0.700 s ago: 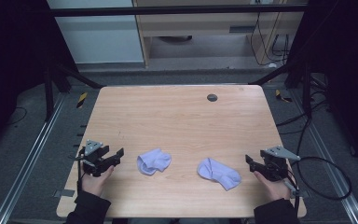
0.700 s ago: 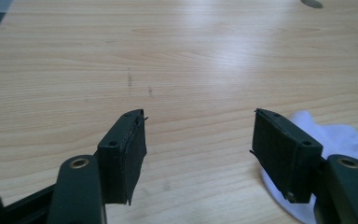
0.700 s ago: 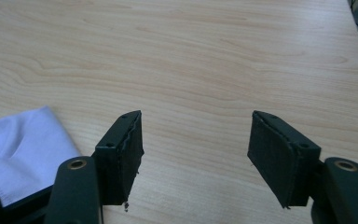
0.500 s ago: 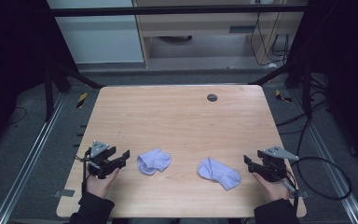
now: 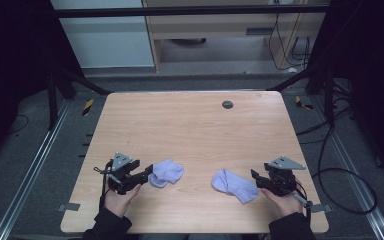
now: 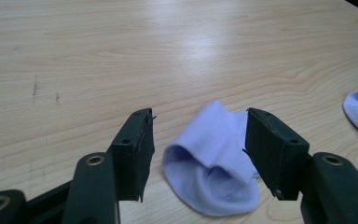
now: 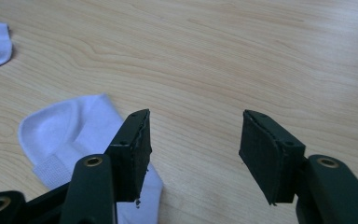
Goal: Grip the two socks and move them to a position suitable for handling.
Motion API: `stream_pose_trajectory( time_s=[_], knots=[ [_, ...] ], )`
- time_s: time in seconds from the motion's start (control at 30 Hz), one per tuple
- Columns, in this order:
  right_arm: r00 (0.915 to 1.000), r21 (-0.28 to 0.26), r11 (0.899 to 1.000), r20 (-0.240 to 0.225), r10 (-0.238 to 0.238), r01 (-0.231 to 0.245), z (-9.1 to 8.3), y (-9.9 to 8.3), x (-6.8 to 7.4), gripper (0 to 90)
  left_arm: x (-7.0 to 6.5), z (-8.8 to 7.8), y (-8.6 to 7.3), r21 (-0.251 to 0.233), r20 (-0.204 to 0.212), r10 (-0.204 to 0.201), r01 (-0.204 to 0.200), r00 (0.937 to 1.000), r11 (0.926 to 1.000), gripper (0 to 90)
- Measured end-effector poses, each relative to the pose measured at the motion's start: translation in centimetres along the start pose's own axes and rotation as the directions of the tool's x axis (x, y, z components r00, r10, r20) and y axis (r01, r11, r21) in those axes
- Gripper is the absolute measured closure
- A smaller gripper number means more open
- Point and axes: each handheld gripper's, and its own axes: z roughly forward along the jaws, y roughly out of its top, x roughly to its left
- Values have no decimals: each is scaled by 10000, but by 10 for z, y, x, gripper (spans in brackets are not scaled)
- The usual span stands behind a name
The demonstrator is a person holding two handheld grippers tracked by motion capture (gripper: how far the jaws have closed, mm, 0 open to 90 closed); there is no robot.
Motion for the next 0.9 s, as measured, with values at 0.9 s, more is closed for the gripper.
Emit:
stream_pose_trajectory(
  time_s=[0.9],
  knots=[
    [9929, 300, 9974, -1009, -625, 658, -12, -1, 24, 519, -85, 47, 19, 505, 960, 1113, -1165, 9891, 9919, 447]
  ],
)
